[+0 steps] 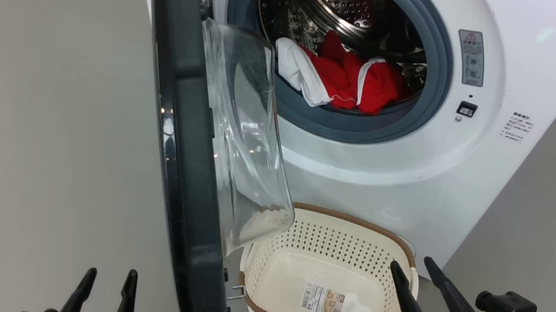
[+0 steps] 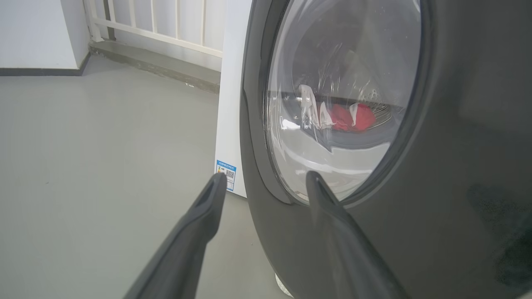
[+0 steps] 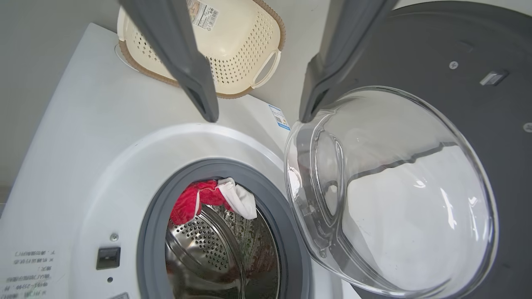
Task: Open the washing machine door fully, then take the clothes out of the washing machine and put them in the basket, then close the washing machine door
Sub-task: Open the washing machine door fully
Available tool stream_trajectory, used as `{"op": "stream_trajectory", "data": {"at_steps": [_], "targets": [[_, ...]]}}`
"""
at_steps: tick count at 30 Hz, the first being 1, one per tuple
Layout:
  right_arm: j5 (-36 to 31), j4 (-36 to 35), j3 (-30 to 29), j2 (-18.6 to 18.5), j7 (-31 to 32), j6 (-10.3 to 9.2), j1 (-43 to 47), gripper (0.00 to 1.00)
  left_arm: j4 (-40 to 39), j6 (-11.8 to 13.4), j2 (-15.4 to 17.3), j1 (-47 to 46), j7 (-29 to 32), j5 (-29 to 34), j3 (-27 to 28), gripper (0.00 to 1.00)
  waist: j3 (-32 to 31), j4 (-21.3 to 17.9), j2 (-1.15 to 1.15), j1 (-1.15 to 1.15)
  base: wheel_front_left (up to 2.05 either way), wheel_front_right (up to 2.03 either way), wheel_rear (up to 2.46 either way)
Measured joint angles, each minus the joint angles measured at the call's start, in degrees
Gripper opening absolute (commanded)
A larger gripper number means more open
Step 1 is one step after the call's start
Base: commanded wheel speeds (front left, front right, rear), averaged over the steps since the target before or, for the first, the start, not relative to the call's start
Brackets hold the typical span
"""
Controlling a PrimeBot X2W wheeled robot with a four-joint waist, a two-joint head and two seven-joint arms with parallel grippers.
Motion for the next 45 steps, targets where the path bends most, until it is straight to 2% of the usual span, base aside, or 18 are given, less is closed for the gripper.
{"op": "stream_trajectory", "data": {"at_steps": [4,8,20,21,22,29,34,39,41,43,45], "targets": [[-8.1,-2.6,-5.6,2.2,0.0,0.01,2.6,1.00,0.0,0.0,0.0,0.0,0.0,0.0,0.0,1.00,-0.1,0.0,0.00,0.00,0.00,0.00,0.00],[-13.0,-4.3,-9.5,4.4,0.0,0.02,4.5,1.00,0.0,0.0,0.0,0.0,0.0,0.0,0.0,1.00,0.0,0.1,0.00,0.00,0.00,0.00,0.00],[-15.1,-4.8,-10.7,6.3,-0.1,0.05,6.4,1.00,-0.6,0.0,0.0,0.0,0.0,0.0,0.1,1.00,-0.3,0.0,0.00,0.00,0.00,0.00,0.00],[-15.1,-4.8,-10.8,6.3,-0.1,0.05,6.4,1.00,-1.2,0.0,0.0,0.0,0.0,0.0,0.4,0.38,-0.3,0.0,0.00,0.00,0.00,0.00,0.00],[-15.1,-4.8,-10.8,6.4,-0.1,0.05,6.4,1.00,-2.2,0.0,0.0,0.0,0.0,-0.1,0.9,0.02,-0.3,0.0,0.00,0.00,0.00,0.00,0.00],[-14.9,-4.8,-11.1,6.8,-0.1,0.05,6.4,1.00,-12.0,0.6,0.0,0.0,0.0,-0.3,4.8,0.00,-0.6,0.1,0.00,0.00,0.00,0.00,0.00],[-14.9,-4.9,-11.3,6.8,-0.2,0.05,6.5,1.00,-21.5,1.1,0.0,-0.4,0.0,1.3,4.8,0.00,-0.8,-0.1,0.00,0.00,0.00,0.00,0.00],[-14.9,-4.9,-11.2,6.8,-0.2,0.05,6.5,1.00,-30.1,0.5,0.1,-0.5,-0.4,4.7,-2.0,0.00,-0.8,-0.2,0.00,0.00,0.00,0.00,0.00],[-14.9,-4.9,-11.2,6.8,-0.2,0.05,6.5,1.00,-31.3,0.5,0.1,-0.5,-0.5,6.1,-5.6,0.00,-0.8,-0.3,0.00,0.00,0.00,0.00,0.00],[-14.9,-4.9,-11.2,6.8,-0.2,0.05,6.5,1.00,-31.2,-0.6,0.2,-0.4,-0.5,8.3,-9.3,0.00,-0.7,-0.4,0.00,0.00,0.00,0.00,0.00],[-14.9,-4.9,-11.3,6.8,-0.2,0.05,6.5,1.00,-30.5,-1.0,0.3,-0.3,-0.5,8.0,-13.7,0.00,-0.6,-0.4,0.00,0.00,0.00,0.00,0.00]]}}
